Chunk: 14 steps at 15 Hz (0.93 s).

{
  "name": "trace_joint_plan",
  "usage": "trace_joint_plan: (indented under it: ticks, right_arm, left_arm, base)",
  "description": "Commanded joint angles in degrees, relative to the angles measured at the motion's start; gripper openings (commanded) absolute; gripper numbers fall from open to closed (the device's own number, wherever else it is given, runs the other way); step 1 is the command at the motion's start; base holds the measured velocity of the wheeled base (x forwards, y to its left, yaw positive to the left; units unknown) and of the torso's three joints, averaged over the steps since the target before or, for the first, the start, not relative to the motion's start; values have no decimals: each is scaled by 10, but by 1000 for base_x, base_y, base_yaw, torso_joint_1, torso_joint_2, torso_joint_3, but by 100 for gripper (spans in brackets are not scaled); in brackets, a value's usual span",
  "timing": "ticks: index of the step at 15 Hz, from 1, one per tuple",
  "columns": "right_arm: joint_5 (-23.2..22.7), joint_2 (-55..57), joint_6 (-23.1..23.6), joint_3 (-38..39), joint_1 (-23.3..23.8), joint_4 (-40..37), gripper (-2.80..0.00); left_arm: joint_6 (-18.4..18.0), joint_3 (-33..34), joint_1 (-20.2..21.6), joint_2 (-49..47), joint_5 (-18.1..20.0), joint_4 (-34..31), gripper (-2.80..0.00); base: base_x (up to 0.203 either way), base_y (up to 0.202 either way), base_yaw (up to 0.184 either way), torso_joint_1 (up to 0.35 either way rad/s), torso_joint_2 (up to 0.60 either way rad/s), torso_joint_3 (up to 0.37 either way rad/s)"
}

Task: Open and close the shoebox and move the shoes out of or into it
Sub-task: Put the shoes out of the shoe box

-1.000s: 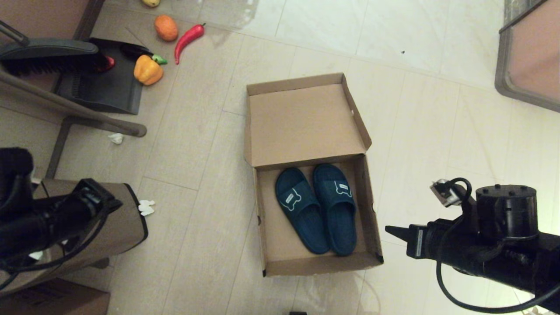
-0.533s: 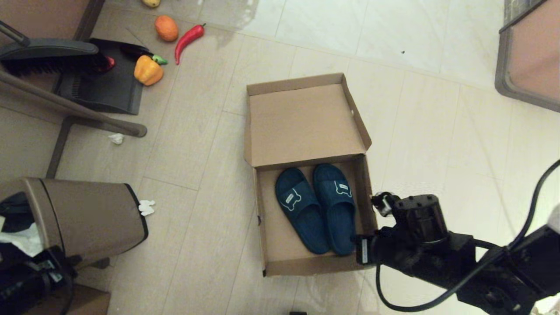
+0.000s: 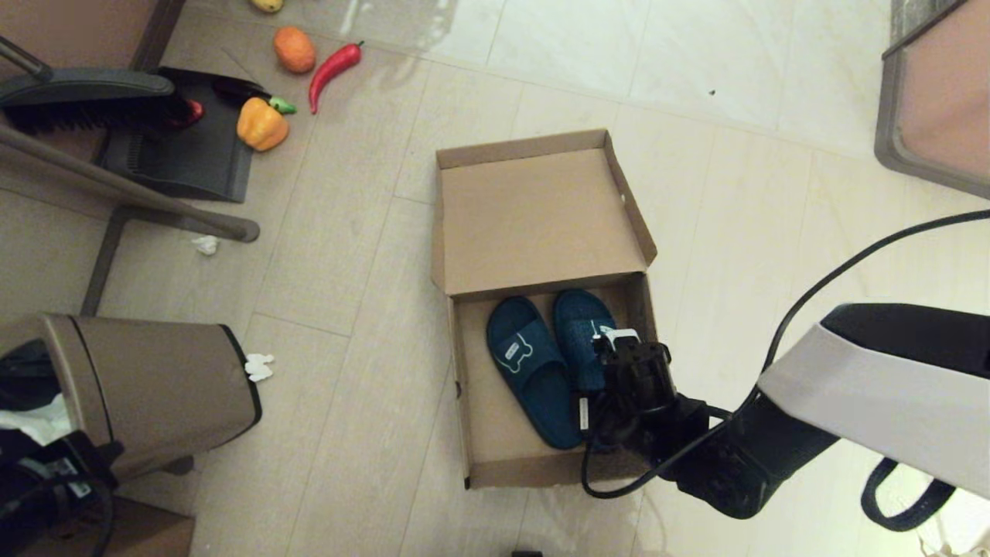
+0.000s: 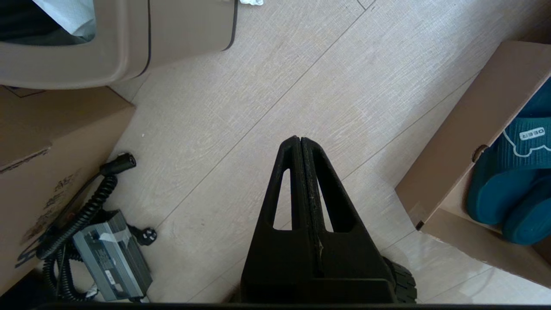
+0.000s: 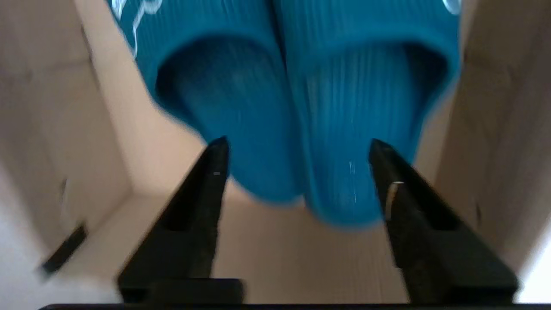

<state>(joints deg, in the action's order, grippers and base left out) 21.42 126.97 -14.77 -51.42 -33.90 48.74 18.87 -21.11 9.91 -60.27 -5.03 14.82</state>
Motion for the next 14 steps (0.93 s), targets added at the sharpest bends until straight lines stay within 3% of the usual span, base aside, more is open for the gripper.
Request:
trace_joint_plan:
  ticks: [1, 14]
  right_arm:
    - [7, 46, 11, -26, 0, 14, 0]
    - [88, 173, 96, -226, 1, 5, 0]
  left_arm:
    - [1, -2, 0, -2, 0, 1, -280]
    - [1, -17, 1, -17, 0, -5, -280]
  base:
    - [0, 0, 0, 0, 0, 0]
    - [0, 0, 0, 0, 0, 0]
